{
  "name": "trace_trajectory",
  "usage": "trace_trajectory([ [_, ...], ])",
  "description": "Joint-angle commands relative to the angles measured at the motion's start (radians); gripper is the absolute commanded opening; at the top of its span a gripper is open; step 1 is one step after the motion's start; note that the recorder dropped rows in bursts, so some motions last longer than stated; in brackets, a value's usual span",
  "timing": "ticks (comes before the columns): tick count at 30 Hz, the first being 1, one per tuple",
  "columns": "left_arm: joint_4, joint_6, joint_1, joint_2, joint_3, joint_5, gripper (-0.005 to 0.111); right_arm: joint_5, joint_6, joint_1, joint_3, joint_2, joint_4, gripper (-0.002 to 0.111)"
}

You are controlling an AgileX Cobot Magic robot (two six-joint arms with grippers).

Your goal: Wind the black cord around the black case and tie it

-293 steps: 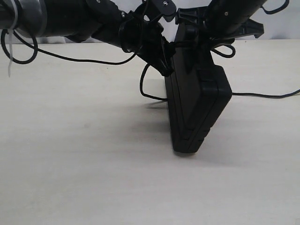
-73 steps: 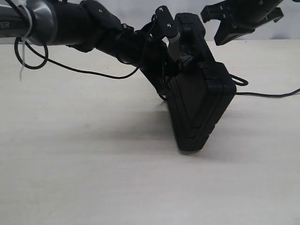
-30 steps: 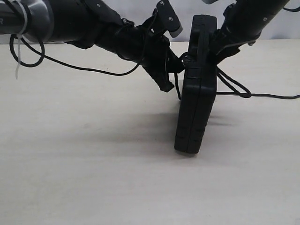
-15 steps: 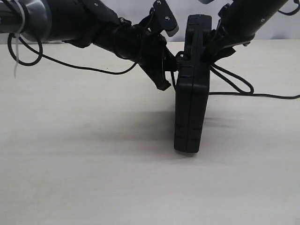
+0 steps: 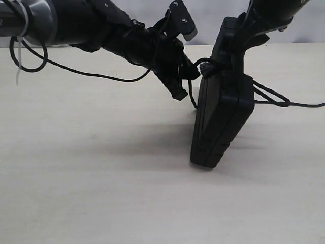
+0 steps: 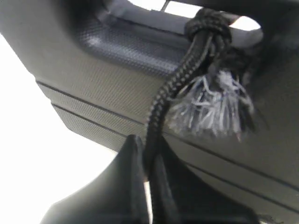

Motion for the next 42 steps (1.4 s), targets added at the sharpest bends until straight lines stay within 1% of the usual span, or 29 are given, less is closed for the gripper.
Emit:
trace_trajectory([
  [1,-0.001,-0.022,-0.002,-0.014,-0.006,0.012,0.000,0.019,0.070,-0.001,0.036,0.010,-0.040,0.051],
  [4,-0.001,-0.022,-0.002,-0.014,-0.006,0.014,0.000,0.005,0.068,-0.001,0.075,0.039,0.026,0.051],
  [11,-0.001,-0.026,-0.002,-0.014,-0.006,0.028,0.000,-0.031,0.072,-0.001,0.080,0.062,0.067,0.051],
  [14,0.001,-0.026,-0.002,-0.014,-0.006,0.015,0.004,-0.029,0.069,-0.001,0.065,0.058,0.074,0.051],
  [17,0.001,-0.026,-0.002,-0.014,-0.006,0.011,0.018,-0.023,0.069,-0.001,0.057,0.055,0.076,0.051],
  [19,0.003,-0.026,0.000,-0.014,-0.006,0.006,0.032,-0.023,0.069,-0.001,0.057,0.055,0.076,0.051],
  [20,0.003,-0.026,0.000,-0.014,-0.006,0.001,0.043,-0.023,0.069,-0.001,0.057,0.055,0.076,0.051],
  [21,0.003,-0.024,0.000,-0.014,-0.006,-0.001,0.049,-0.023,0.069,-0.001,0.057,0.055,0.076,0.051],
  [22,0.003,-0.020,0.000,-0.014,-0.006,-0.001,0.054,-0.023,0.069,-0.001,0.057,0.055,0.076,0.051],
  [24,0.033,-0.015,0.000,-0.014,-0.006,-0.001,0.059,-0.023,0.069,-0.001,0.057,0.055,0.076,0.051],
  [25,0.115,-0.021,0.000,-0.016,-0.006,-0.004,0.062,-0.023,0.069,-0.001,0.057,0.055,0.076,0.051],
  [28,0.230,-0.077,0.000,-0.018,-0.006,-0.001,0.062,-0.023,0.069,-0.001,0.057,0.055,0.076,0.051],
  [35,0.233,-0.077,0.000,-0.018,-0.006,0.024,0.062,-0.022,0.070,-0.001,0.057,0.055,0.076,0.051],
  [42,0.284,-0.102,0.000,-0.108,-0.006,0.022,0.062,-0.022,0.070,-0.001,0.057,0.055,0.076,0.051],
])
